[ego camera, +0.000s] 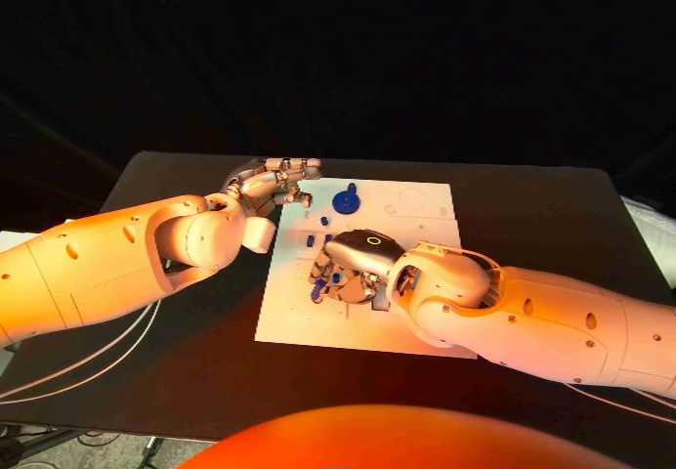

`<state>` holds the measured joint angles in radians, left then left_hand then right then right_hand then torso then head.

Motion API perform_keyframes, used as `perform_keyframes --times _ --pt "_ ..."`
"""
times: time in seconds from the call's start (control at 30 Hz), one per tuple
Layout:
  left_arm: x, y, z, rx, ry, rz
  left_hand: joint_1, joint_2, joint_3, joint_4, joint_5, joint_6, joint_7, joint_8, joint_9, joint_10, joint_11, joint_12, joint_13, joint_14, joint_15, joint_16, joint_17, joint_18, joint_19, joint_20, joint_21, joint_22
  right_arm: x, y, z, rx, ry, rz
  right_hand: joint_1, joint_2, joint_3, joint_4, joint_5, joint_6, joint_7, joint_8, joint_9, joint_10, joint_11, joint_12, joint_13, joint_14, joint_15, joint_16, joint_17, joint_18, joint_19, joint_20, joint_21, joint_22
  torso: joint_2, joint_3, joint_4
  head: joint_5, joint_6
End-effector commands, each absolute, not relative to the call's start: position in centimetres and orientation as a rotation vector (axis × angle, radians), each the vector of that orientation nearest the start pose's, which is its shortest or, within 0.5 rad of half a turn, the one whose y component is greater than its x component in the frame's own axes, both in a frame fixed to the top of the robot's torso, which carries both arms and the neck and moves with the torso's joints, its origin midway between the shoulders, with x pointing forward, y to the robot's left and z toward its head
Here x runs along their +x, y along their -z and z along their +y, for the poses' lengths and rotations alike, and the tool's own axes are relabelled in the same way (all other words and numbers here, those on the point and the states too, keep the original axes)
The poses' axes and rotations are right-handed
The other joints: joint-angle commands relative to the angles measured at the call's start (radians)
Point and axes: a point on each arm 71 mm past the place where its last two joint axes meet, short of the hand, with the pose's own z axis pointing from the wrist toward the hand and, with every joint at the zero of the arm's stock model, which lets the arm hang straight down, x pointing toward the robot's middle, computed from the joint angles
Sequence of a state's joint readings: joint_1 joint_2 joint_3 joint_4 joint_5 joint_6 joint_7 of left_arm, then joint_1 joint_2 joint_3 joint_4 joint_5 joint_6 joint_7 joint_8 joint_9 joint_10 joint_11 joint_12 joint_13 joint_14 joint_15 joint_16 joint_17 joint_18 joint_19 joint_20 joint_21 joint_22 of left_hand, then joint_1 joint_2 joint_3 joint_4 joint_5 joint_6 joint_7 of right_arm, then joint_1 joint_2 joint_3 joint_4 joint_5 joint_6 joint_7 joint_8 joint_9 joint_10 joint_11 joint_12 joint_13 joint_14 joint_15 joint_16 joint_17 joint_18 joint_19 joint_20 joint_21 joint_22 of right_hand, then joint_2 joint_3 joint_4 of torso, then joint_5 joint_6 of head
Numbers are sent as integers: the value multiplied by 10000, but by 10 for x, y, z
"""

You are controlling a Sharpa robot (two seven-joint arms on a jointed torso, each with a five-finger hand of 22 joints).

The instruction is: Assemble the parts on the task board

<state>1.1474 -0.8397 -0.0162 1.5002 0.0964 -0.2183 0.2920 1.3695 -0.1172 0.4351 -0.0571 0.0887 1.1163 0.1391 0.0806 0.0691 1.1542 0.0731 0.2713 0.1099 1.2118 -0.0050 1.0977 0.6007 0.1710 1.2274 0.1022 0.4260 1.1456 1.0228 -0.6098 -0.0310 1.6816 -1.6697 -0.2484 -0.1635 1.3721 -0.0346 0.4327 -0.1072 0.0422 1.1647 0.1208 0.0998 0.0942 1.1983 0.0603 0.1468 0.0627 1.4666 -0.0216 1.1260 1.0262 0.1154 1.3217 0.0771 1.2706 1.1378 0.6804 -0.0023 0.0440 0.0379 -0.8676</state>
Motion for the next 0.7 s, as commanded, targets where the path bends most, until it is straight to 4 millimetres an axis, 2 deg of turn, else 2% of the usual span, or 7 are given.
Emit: perform_keyframes --times 0.03,0.53,0.7 --pt "485 204 207 -13016 16087 15301 8 88 55 6 -1 -33 4 19 1 -39 -7 57 10 -57 15 -67 -9 102 -46 -46 -59 -17 387 235 -40 -5245 -9457 17348 176 156 81 -8 70 5 96 -38 -2 21 37 -22 12 268 18 38 0 -166 16 55 14 7 -2 -2 1 -28 -21" --pt "485 204 208 -13028 16061 15300 6 85 56 1 -3 -43 7 15 0 -50 -5 70 15 -63 15 -73 -18 102 -49 -44 -69 -22 391 240 -42 -5452 -8666 17188 142 154 95 -6 69 25 96 -34 3 42 39 -33 18 264 24 41 -5 -164 7 64 15 5 1 15 -3 -1 -51" --pt "485 204 210 -13041 16022 15288 6 85 56 1 -3 -43 7 15 0 -50 -5 70 15 -63 15 -73 -18 102 -49 -44 -69 -22 391 239 -44 -5444 -8509 17141 122 152 99 -3 68 37 94 -30 7 56 38 -36 21 264 25 52 5 -164 7 67 19 10 12 10 -2 11 -51"
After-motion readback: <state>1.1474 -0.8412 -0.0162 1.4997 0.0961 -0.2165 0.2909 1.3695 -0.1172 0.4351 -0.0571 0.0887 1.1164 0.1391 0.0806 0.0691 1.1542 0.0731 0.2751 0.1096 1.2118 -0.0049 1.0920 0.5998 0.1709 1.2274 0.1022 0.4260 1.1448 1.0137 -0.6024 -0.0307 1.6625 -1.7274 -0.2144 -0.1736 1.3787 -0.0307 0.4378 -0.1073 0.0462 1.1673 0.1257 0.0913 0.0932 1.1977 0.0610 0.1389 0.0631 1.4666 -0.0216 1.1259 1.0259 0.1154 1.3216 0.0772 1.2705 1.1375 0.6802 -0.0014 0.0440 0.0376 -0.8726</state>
